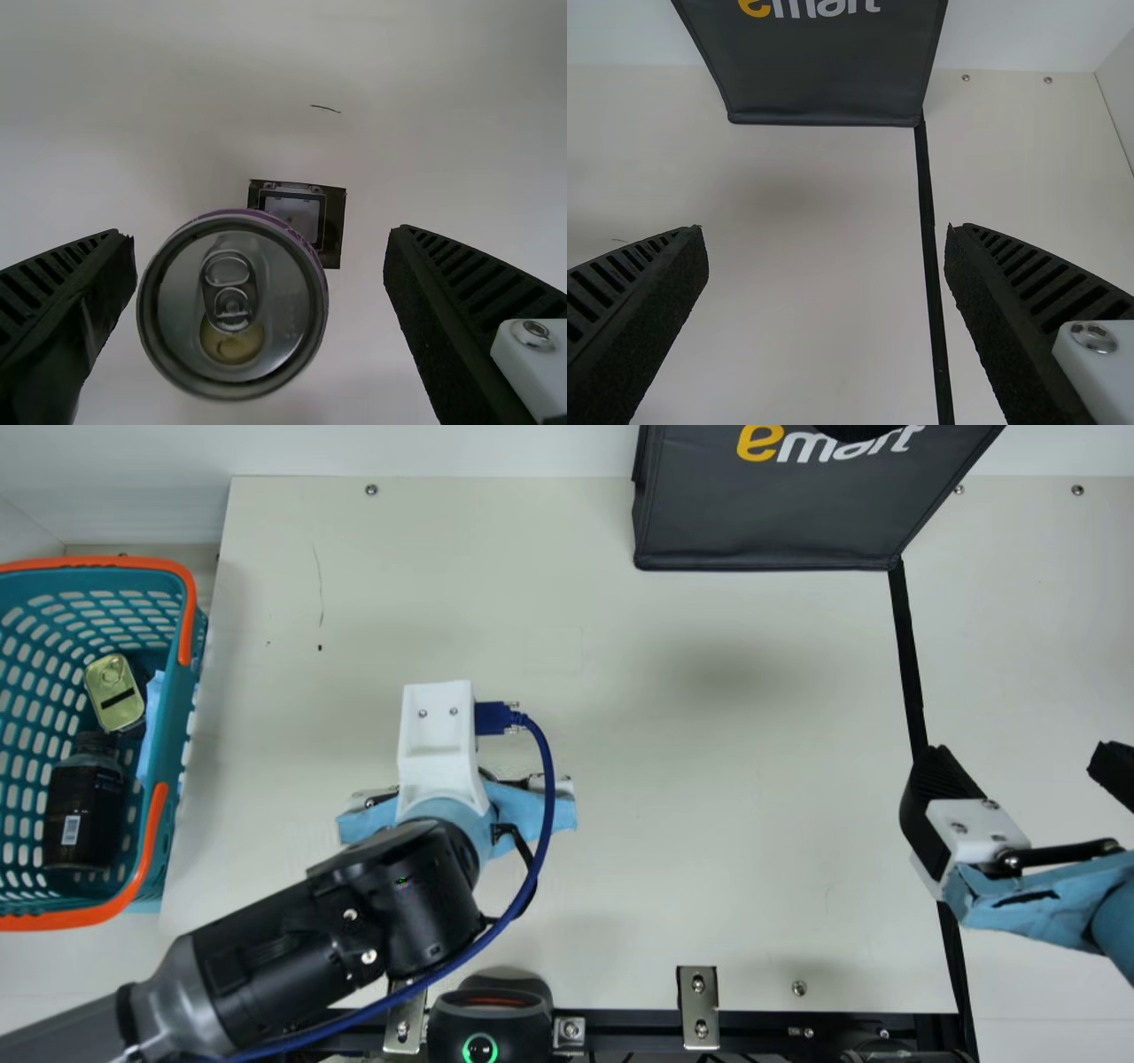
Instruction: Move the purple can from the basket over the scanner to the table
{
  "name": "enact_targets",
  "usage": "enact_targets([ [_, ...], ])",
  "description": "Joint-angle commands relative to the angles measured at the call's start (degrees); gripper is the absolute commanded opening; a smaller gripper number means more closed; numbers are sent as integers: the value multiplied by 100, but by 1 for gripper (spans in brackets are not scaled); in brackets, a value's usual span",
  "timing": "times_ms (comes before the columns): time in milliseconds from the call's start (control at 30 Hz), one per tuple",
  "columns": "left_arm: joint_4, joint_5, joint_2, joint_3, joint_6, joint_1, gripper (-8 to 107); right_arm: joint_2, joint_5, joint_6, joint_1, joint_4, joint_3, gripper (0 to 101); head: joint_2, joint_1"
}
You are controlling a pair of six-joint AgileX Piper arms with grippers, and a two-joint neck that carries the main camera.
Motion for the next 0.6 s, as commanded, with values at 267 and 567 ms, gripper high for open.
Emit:
enact_targets([
  [267, 30, -272, 171, 157, -349, 91, 90, 0, 0, 0, 0, 0, 0, 95, 9, -166],
  [567, 39, -387, 230, 243, -633, 131, 50, 0, -3, 0, 0, 0, 0, 95, 9, -166],
])
